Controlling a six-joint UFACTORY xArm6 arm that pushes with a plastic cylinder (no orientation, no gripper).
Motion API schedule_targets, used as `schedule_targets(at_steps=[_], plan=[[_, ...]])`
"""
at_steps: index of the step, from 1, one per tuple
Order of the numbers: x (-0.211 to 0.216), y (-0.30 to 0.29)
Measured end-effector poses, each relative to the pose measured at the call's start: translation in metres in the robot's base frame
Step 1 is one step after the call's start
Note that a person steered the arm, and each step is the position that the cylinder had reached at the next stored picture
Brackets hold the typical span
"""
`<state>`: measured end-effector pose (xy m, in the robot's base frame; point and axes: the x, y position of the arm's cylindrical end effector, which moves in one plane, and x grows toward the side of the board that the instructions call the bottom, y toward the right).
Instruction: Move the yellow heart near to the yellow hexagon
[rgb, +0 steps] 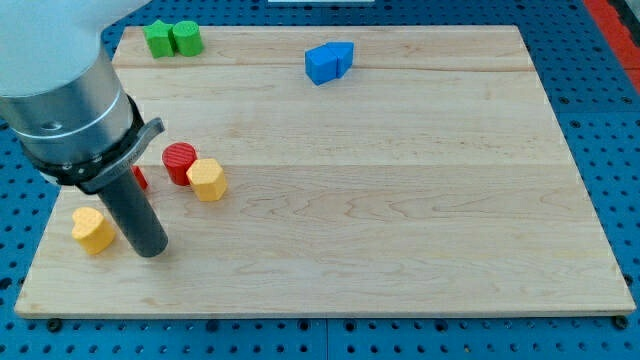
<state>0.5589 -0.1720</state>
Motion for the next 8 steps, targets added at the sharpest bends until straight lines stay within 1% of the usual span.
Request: schedule_targets(at_steps=[1, 2, 3, 4, 5, 6, 7, 8], plan=[[0.019, -0.012], [0.024, -0.054], [0.022, -0.131], [-0.009, -0.130], [-0.033, -0.117], [-0.025, -0.092], [-0.003, -0.071], [-0.021, -0.046]])
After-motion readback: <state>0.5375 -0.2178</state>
